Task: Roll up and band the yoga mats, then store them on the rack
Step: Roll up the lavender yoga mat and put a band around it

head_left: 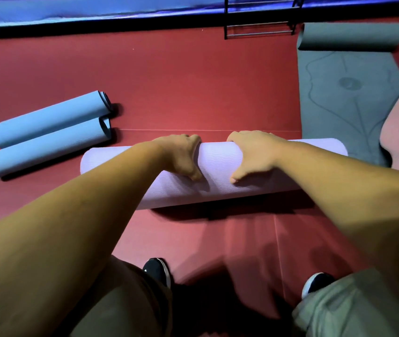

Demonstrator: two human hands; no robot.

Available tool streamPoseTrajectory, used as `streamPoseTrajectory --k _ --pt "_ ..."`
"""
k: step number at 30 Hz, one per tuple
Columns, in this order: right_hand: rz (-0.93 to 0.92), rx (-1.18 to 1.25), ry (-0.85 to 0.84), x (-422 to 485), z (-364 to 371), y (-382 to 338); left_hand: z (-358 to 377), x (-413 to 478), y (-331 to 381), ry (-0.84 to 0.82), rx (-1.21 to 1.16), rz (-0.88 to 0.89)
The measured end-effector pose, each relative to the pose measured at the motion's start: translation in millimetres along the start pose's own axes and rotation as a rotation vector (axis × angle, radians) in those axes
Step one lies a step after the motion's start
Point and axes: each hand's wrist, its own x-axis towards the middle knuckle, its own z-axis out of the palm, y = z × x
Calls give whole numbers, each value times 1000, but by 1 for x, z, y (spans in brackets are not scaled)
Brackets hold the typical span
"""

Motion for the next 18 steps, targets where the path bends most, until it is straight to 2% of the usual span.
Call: streamPoseTrajectory --k 5,10,18 --pt "-18 66 -21 -3 -4 2 7 -4 11 124 219 16" --pt "7 99 -62 -1 -1 2 1 0 4 132 120 16" --pt "-34 -92 35 2 8 -2 -4 -1 -3 41 -34 -65"
